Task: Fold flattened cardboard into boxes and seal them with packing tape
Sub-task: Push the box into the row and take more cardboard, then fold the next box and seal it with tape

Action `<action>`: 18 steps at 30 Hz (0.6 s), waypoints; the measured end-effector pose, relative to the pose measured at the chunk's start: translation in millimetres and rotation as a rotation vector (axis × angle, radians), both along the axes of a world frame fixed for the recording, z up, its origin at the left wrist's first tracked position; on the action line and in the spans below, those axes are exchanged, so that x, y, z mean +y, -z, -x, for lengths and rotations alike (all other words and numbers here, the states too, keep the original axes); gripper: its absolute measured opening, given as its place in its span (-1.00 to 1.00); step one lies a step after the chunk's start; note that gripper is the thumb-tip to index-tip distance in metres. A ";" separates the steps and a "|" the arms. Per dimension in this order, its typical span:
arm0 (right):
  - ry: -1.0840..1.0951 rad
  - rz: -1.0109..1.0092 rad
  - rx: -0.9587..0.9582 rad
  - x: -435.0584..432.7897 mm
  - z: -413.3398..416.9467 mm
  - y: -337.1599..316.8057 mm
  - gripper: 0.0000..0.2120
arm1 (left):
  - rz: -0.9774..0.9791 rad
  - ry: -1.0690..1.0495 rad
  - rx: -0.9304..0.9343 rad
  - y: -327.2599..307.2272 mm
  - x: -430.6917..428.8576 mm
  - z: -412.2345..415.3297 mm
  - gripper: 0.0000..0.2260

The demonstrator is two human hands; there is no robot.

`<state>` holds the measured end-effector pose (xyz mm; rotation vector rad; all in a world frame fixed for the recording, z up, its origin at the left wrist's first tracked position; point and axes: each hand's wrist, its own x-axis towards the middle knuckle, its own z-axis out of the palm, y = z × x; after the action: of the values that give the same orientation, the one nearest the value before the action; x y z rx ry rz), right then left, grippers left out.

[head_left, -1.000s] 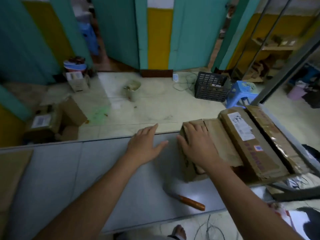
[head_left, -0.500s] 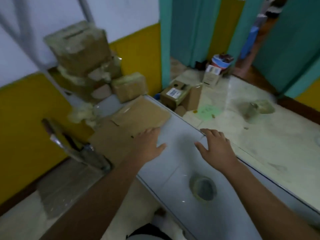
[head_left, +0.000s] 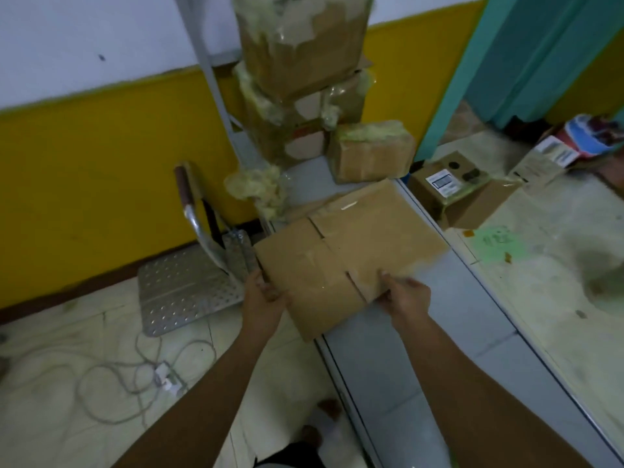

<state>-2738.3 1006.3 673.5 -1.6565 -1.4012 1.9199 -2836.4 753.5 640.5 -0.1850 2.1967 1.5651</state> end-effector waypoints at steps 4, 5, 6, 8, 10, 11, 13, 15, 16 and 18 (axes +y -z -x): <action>0.080 0.139 0.132 -7.3 -0.3 4.3 -0.83 | -0.226 -0.068 -0.065 -1.3 1.4 1.3 -0.57; 0.050 0.143 0.172 -6.4 -3.1 2.6 -0.84 | -0.295 -0.071 -0.090 -3.9 0.4 2.7 -0.57; 0.027 0.143 0.208 -5.2 -6.8 -1.0 -0.82 | -0.366 -0.070 -0.112 -7.2 -1.2 3.8 -0.54; 0.004 0.145 0.275 -2.3 -16.7 -11.1 -0.79 | -0.486 -0.029 -0.147 -14.4 -2.9 5.5 -0.49; -0.029 0.090 0.349 1.6 -33.2 -23.8 -0.80 | -0.564 0.043 -0.173 -24.4 2.4 6.4 -0.44; -0.054 0.047 0.385 3.4 -44.2 -31.9 -0.74 | -0.592 0.073 -0.189 -32.2 9.5 6.0 -0.42; -0.096 -0.031 0.434 6.2 -72.0 -45.6 -0.60 | -0.646 0.122 -0.212 -51.2 28.5 2.7 -0.43; -0.051 -0.105 0.413 11.6 -108.0 -58.7 -0.59 | -0.696 0.167 -0.223 -69.4 55.1 -7.9 -0.45; -0.024 -0.125 0.396 12.9 -122.5 -59.8 -0.58 | -0.702 0.172 -0.216 -75.9 63.2 -11.4 -0.44; 0.084 -0.139 0.461 20.4 -161.8 -67.5 -0.59 | -0.708 0.238 -0.200 -89.8 88.5 -23.4 -0.45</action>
<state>-2576.4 1026.7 741.0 -1.0970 -1.2231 1.9422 -2813.0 842.0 730.3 0.1285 1.3516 1.9659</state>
